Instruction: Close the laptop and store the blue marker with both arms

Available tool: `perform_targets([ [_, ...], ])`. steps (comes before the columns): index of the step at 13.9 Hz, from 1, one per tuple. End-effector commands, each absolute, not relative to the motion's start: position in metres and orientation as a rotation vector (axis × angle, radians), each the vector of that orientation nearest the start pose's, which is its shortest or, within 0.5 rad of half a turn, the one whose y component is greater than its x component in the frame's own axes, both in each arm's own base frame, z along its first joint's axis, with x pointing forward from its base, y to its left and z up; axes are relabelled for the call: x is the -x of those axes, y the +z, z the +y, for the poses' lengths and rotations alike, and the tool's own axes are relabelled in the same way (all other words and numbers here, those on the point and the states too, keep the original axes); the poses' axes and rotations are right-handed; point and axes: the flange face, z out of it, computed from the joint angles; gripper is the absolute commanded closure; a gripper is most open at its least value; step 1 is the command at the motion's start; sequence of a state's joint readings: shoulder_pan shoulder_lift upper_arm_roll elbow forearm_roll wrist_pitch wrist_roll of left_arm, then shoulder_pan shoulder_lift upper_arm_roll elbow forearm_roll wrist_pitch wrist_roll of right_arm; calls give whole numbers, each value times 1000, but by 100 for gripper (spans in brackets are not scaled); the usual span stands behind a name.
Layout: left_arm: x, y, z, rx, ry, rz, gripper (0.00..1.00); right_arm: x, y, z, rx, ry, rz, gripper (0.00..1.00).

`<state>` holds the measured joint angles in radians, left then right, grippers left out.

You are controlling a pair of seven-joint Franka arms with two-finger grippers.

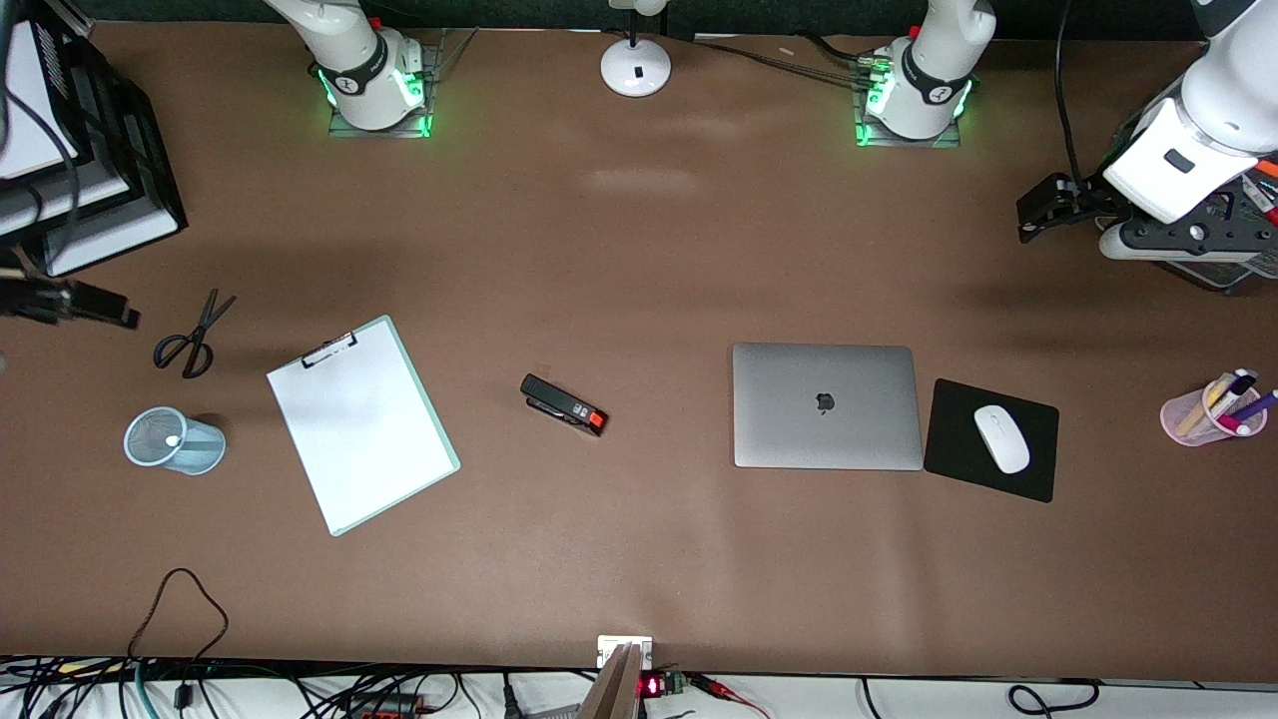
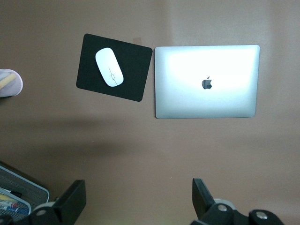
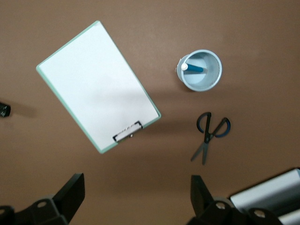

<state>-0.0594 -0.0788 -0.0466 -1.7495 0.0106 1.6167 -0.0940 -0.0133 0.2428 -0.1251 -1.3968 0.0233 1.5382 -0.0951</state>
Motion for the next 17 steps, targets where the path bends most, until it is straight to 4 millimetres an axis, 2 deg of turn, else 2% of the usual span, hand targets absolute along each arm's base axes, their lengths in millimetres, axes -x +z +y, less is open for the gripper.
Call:
perform_targets([
  [1, -526, 588, -56, 3138, 94, 38, 0, -610, 585, -54, 3163, 184, 32, 0],
  [6, -526, 589, -56, 3138, 92, 38, 0, -580, 582, -60, 3148, 136, 77, 0],
  [9, -526, 589, -56, 3138, 92, 38, 0, -563, 598, -61, 3142, 160, 94, 0],
  [11, -526, 589, -56, 3138, 94, 38, 0, -559, 606, -56, 3143, 140, 107, 0],
  [17, -526, 589, -56, 3138, 94, 38, 0, -558, 611, -52, 3142, 131, 97, 0],
])
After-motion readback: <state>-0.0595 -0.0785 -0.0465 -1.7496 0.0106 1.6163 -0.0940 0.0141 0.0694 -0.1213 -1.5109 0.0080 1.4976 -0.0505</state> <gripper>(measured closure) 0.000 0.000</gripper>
